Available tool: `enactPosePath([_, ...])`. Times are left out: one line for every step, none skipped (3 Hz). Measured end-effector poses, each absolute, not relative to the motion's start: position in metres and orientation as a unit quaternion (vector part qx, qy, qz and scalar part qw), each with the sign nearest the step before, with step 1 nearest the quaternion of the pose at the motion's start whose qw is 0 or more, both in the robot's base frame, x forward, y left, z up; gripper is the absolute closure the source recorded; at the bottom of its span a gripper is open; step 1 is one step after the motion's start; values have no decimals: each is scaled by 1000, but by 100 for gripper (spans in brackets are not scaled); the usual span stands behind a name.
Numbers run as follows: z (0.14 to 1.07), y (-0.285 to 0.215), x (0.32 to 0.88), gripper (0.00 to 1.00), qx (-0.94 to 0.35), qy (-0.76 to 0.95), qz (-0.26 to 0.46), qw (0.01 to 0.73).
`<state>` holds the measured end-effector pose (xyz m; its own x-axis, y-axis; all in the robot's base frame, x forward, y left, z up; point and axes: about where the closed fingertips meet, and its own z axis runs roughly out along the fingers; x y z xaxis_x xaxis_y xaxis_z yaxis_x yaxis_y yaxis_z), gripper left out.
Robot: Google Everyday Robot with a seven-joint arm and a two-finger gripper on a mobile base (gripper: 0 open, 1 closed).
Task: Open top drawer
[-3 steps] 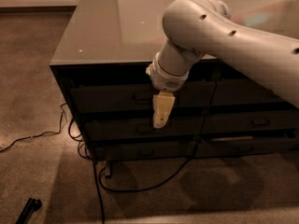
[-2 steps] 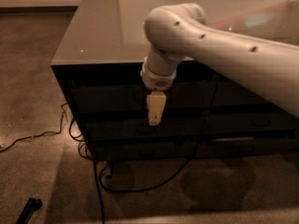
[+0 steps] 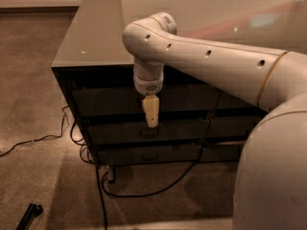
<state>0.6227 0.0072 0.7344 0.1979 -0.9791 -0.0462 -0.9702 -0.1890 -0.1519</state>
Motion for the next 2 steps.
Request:
enactPosePath([734,7,622,0,-771,632,-30,74])
enactPosePath([733,34,625,0,-801,592,-45,84])
